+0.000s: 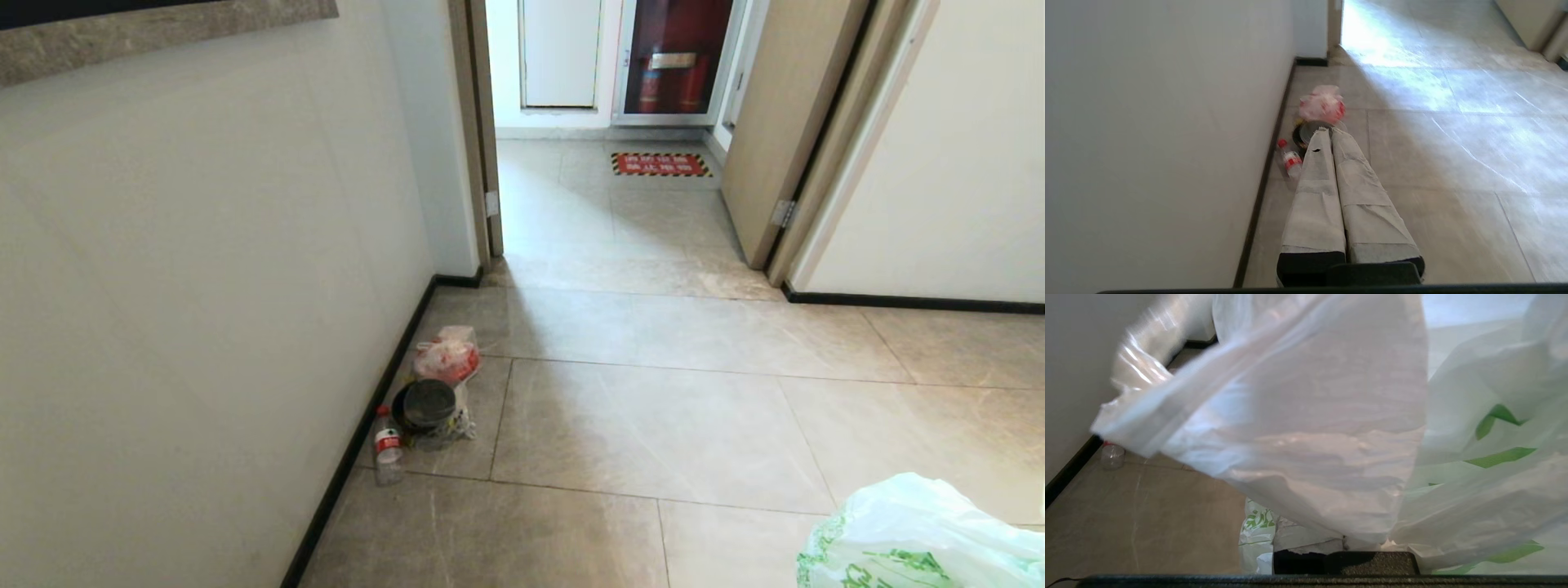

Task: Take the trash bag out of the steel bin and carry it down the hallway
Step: Put the trash bag at the door

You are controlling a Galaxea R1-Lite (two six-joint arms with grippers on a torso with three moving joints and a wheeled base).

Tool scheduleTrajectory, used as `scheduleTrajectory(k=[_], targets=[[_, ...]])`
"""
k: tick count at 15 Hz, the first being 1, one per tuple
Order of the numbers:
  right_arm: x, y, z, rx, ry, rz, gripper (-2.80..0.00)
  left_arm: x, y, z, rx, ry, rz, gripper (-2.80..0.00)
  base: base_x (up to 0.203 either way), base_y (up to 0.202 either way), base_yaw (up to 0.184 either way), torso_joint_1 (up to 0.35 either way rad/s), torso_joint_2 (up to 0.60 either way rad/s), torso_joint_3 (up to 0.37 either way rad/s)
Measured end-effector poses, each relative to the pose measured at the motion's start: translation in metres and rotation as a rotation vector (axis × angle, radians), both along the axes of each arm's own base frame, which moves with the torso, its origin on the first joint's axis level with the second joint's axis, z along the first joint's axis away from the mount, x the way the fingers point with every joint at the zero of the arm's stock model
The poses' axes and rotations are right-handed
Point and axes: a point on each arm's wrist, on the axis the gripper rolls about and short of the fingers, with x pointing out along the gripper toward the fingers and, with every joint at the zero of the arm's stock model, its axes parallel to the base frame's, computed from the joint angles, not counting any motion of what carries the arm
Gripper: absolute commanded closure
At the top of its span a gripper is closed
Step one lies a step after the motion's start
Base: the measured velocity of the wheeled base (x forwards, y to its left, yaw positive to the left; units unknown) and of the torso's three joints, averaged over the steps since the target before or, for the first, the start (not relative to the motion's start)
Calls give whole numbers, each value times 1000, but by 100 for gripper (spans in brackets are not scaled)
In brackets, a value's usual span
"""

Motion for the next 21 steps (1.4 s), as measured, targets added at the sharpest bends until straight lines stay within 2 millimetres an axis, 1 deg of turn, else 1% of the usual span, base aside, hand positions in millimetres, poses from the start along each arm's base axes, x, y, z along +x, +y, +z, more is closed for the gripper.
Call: scheduleTrajectory(k=[15,18,21], targets=[[0,0,0,0,0,-1,0,0,0,0,2,0,-1,0,190,-1,1,2,2,2],[0,0,0,1,0,1,0,0,0,0,7,-1,0,0,3,-20,0,1,1,2],[0,0,0,-1,0,0,0,0,0,0,1,0,0,0,2,-137,4,2,2,5]])
